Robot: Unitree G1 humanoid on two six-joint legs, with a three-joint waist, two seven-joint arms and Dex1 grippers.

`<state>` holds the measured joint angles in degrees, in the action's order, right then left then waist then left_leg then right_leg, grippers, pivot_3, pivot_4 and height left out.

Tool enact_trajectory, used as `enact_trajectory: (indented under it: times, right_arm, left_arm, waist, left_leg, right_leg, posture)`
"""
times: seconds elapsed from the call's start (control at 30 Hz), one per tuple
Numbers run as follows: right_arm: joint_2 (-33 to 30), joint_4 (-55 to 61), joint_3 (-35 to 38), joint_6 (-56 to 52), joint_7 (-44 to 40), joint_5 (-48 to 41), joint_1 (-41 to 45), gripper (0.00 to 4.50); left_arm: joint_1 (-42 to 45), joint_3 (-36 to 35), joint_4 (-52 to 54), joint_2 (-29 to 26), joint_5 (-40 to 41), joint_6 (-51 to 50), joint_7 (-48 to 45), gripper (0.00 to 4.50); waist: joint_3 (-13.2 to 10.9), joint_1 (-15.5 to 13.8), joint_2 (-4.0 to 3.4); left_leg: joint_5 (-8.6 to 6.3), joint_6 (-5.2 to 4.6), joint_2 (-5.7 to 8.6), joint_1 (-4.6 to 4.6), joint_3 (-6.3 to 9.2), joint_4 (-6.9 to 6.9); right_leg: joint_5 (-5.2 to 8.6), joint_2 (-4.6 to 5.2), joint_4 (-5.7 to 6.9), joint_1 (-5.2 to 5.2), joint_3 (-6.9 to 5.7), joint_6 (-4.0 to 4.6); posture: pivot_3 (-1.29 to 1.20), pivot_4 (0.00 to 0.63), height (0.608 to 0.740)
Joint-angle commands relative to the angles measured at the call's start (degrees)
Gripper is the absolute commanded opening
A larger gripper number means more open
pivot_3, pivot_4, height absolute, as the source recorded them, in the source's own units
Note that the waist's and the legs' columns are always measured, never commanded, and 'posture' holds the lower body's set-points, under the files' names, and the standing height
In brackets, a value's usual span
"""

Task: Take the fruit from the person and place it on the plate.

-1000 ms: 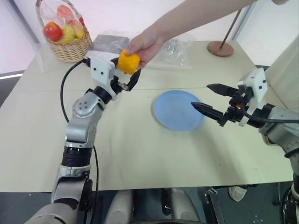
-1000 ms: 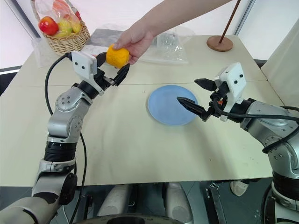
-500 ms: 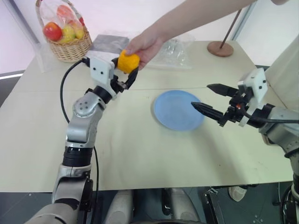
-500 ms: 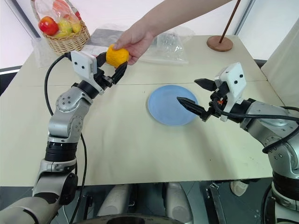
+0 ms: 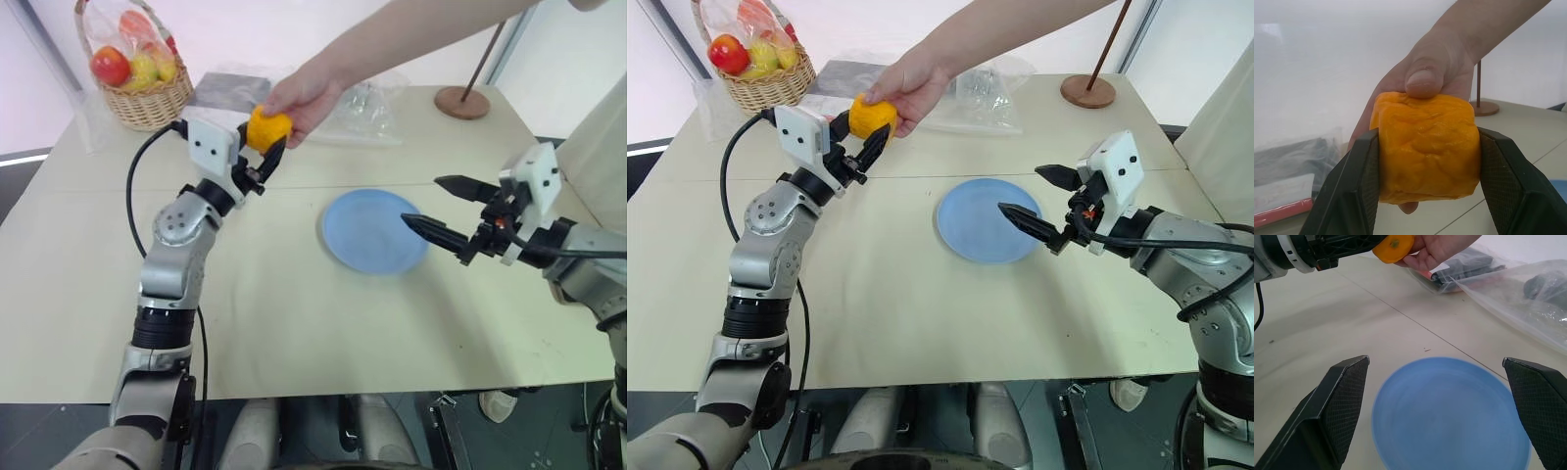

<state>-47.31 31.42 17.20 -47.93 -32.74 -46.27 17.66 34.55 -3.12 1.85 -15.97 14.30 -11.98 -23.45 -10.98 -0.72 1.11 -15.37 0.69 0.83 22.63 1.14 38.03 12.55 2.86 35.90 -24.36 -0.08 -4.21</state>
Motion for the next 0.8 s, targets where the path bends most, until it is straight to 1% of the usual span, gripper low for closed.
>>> enact_trajectory:
  times: [0.03,0.8]
  right_arm:
    - [-0.5,1.7,1.9,1.1,0.2,-0.3,0.6,4.50]
    - [-0.6,1.8,1.7,1.1,0.5,-0.3,1.1,4.50]
  left_arm:
    - [1.7,-0.8,0.7,0.0,0.0,1.3,0.4,2.44]
    - [1.7,-1.3,1.2,0.1,1.5,0.9,-0.6,2.44]
  waist:
    - [0.0,0.0,0.00]
    - [0.0,0.0,0.00]
  left_leg:
    - [0.00,0.00,0.00,0.00,0.00,0.00]
    - [0.00,0.00,0.00,0.00,0.00,0.00]
  right_leg:
    - [0.00,0.00,0.00,0.00,0.00,0.00]
    - [-0.01,0.00,0.00,0.00,0.00,-0.01]
  posture:
    - [0.00,0.150,0.740]
    - [0.00,0.150,0.740]
